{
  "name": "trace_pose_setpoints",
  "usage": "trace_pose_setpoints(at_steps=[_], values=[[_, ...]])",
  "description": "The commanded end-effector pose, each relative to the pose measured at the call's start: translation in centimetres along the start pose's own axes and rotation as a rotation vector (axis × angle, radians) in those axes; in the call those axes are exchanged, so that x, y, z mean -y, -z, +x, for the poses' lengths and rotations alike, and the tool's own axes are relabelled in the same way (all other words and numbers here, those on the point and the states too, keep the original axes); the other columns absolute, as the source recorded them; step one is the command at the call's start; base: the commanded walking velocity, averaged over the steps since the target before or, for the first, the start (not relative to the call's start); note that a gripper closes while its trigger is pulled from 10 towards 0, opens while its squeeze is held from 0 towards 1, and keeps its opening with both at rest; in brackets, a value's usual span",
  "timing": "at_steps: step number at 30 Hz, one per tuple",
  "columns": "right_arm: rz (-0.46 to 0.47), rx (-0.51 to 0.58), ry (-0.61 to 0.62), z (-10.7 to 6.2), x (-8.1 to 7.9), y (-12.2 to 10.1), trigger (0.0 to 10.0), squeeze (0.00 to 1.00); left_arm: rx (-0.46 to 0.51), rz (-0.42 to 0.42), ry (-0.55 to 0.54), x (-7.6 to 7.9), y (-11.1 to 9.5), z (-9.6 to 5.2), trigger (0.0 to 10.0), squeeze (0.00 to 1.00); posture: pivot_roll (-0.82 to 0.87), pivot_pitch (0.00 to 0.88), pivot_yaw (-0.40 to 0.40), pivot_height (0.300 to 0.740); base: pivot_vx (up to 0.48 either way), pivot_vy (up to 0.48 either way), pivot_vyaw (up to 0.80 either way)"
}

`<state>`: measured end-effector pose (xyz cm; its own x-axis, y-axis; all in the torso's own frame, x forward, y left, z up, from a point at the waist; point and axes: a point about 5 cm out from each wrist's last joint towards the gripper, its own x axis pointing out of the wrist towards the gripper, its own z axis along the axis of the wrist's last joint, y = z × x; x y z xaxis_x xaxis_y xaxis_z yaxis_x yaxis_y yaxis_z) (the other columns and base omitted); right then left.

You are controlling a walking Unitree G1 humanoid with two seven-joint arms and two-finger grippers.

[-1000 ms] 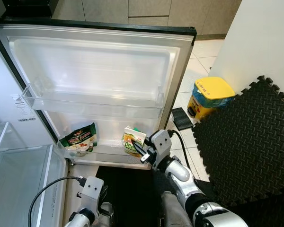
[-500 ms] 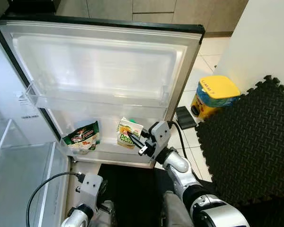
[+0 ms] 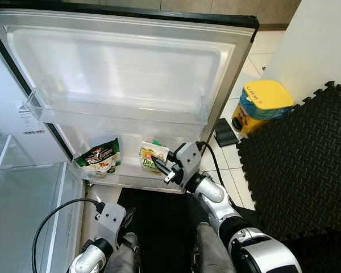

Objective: Restocking fridge

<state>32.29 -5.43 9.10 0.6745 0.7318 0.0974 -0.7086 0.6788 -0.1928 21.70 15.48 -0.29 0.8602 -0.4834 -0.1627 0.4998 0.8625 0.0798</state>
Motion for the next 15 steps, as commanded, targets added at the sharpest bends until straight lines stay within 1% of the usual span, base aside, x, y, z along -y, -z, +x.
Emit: trace_pose_setpoints(at_steps=[1, 7, 10, 13, 15], values=[[-0.024, -0.002, -0.007, -0.3, -0.5, 0.3, 10.0, 0.0, -0.025, -0.005, 0.01, 0.0, 0.4, -0.8, 10.0, 0.0, 0.03, 0.279, -0.046, 0.631, 0.0, 0.0, 0.0], [-0.062, -0.05, 0.007, -0.7, -0.9, 1.2, 10.0, 0.0, -0.015, -0.002, 0.033, 0.4, 0.1, -0.9, 10.0, 0.0, 0.03, 0.291, -0.043, 0.631, 0.0, 0.0, 0.0], [-0.102, -0.076, 0.055, -1.0, -0.6, 1.5, 10.0, 0.0, -0.015, 0.0, 0.041, 0.6, 0.0, -1.0, 10.0, 0.0, 0.03, 0.291, -0.043, 0.631, 0.0, 0.0, 0.0], [-0.112, -0.09, 0.079, -1.2, -0.4, 1.6, 10.0, 0.0, -0.014, 0.0, 0.042, 0.6, 0.0, -1.0, 10.0, 0.0, 0.03, 0.297, -0.04, 0.631, 0.0, 0.0, 0.0], [-0.134, -0.121, 0.115, -1.5, 0.0, 2.0, 10.0, 0.0, -0.015, 0.002, 0.049, 0.7, -0.1, -1.1, 10.0, 0.0, 0.03, 0.298, -0.039, 0.631, 0.0, 0.0, 0.0]])
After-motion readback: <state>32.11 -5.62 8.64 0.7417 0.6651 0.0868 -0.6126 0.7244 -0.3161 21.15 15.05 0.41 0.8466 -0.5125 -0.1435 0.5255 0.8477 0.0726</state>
